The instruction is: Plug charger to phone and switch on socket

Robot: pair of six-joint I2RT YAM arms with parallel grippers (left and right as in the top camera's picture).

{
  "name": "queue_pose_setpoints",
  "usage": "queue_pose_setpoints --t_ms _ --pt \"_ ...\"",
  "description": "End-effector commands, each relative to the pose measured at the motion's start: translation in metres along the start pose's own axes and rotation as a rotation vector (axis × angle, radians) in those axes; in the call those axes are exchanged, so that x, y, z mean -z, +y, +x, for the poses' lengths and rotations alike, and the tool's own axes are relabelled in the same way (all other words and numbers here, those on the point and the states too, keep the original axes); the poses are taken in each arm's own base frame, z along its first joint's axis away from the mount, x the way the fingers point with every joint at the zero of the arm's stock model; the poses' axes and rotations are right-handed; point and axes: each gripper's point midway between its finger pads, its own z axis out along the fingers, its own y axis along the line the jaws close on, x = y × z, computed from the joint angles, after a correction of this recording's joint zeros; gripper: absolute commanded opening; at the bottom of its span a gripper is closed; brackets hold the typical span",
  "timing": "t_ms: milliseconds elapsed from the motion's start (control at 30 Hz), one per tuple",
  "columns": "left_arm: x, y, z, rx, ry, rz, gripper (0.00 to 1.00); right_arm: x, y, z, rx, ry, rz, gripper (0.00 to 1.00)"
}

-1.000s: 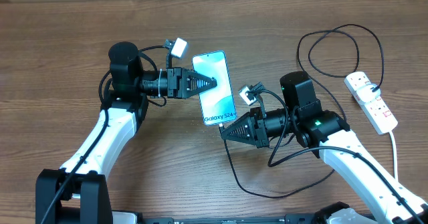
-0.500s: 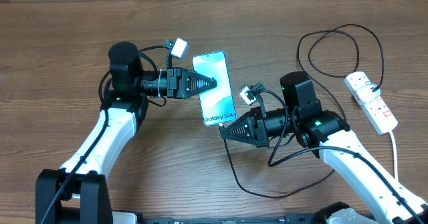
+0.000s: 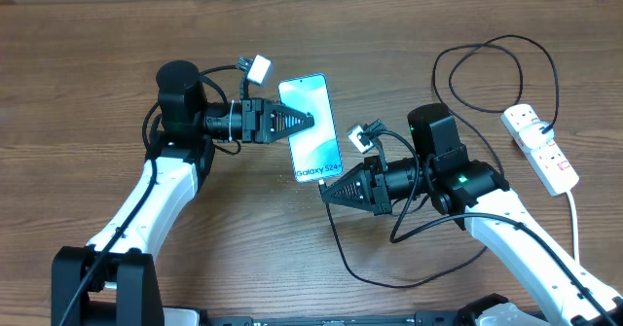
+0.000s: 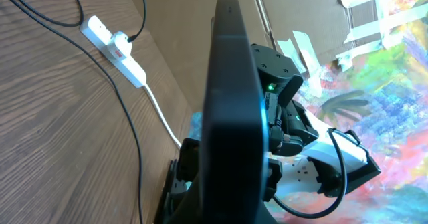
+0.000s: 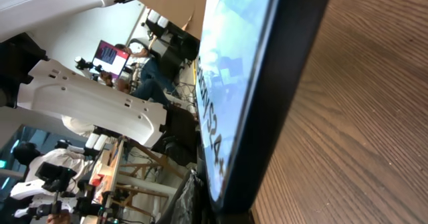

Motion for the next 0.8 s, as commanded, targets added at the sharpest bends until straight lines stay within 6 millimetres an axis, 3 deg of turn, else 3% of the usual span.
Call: queue_pose_setpoints --t_ms 0,367,767 --pt "0.002 -0.009 0.0 -0.05 0.011 0.012 0.04 0.001 0.006 -0.003 0.019 -0.005 -0.02 0.04" --pt "0.002 -0.008 -0.001 -0.027 0.008 0.01 0.04 0.001 -0.006 -0.005 -0.038 -0.016 0.047 0.04" --pt "0.002 -0.008 -0.002 -0.028 0.002 0.006 0.04 0.001 -0.002 -0.005 -0.032 -0.013 0.022 0.04"
